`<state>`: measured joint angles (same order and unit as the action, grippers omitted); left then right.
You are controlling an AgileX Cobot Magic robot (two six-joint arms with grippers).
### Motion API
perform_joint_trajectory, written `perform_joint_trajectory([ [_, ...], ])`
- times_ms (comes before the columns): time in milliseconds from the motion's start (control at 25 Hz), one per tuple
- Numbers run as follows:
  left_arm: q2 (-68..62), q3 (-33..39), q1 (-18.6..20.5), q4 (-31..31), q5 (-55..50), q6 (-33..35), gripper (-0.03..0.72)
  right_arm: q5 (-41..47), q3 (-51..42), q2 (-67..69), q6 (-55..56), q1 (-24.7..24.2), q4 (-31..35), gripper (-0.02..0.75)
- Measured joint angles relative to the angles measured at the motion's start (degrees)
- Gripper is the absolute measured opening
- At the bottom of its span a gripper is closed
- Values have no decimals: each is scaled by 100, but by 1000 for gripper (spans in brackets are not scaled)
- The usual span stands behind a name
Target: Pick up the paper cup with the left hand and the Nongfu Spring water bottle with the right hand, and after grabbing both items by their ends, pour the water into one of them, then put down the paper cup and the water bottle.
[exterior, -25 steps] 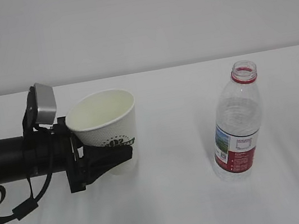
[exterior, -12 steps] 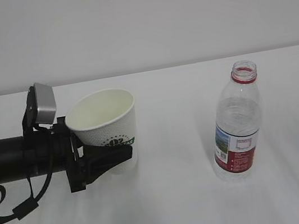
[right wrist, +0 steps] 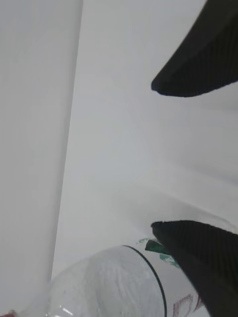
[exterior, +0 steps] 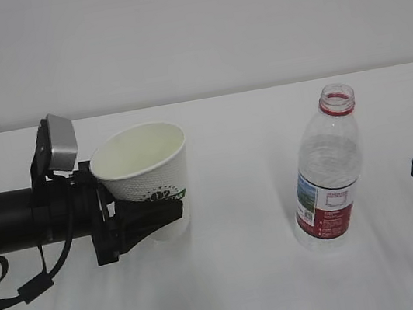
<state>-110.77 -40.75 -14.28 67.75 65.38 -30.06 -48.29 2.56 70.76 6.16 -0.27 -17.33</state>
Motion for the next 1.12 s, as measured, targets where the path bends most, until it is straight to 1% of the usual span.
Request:
perform_joint_trajectory([
  [440, 0, 0, 0, -9, 0, 0, 529, -1586, -89, 1625, 9, 0, -552, 587],
  [680, 0, 0, 0, -9, 0, 0, 529, -1661, -68, 2311, -458, 0, -920, 587],
  [840, 0, 0, 0, -9, 0, 0, 529, -1695, -68, 2327, -548, 0, -1086, 587],
  [1040, 0, 0, 0, -9, 0, 0, 529, -1708, -68, 2327, -557, 0, -1520, 587],
  [1120, 0, 0, 0, -9, 0, 0, 529, -1708, -68, 2327, -557, 0, -1568, 587],
])
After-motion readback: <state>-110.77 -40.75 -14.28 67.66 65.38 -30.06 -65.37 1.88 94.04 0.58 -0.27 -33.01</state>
